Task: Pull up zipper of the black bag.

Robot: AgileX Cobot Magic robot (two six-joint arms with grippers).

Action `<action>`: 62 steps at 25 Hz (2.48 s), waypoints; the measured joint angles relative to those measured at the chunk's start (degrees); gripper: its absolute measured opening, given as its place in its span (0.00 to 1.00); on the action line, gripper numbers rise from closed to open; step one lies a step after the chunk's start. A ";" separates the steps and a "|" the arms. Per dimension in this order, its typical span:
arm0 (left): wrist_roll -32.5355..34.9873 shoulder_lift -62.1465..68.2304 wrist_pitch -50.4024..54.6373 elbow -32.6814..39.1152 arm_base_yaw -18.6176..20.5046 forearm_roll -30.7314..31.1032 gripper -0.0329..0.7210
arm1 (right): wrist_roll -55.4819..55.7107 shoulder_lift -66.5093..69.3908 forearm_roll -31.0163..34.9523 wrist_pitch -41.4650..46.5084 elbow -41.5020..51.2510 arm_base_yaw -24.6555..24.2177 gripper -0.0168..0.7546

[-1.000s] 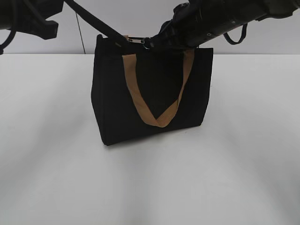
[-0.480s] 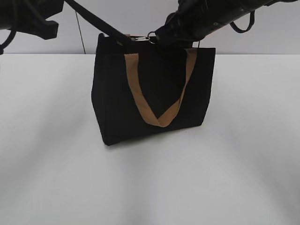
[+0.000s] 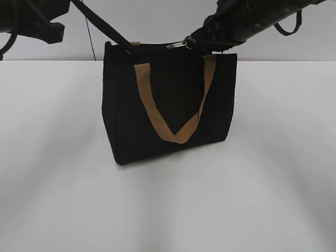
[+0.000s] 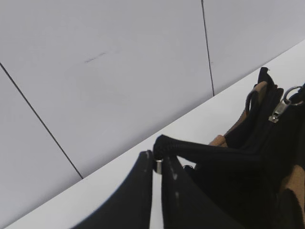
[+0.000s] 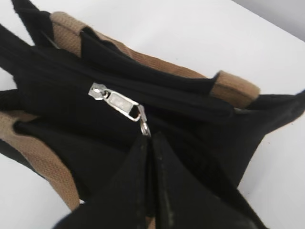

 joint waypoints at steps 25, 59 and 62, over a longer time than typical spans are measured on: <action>0.00 -0.06 0.17 0.00 0.00 -0.05 0.06 | 2.21 0.00 -1.12 1.13 0.00 -7.33 0.00; 0.00 -0.50 13.89 -0.05 -0.30 -6.95 0.62 | 2.37 -3.86 -5.08 6.50 0.00 -6.56 0.52; 0.00 -0.50 17.18 -0.05 -0.37 -9.98 0.62 | 2.37 -3.90 -5.18 6.92 0.00 -6.56 0.52</action>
